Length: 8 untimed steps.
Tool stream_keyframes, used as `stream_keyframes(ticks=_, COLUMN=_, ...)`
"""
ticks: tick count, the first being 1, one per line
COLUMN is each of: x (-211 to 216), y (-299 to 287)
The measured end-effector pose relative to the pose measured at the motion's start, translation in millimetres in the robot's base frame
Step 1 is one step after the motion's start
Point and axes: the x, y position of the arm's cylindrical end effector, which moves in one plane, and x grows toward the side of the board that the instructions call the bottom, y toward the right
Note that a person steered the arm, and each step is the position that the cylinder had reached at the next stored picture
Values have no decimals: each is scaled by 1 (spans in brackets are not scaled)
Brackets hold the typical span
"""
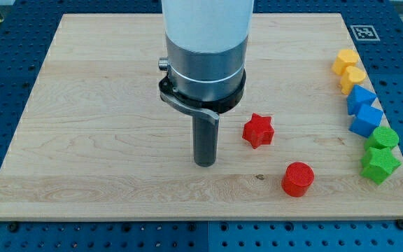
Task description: Push the red star upwards
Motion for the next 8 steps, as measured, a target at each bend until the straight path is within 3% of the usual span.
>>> stream_keyframes(ticks=5, x=32, y=21)
stream_keyframes(ticks=8, x=15, y=85)
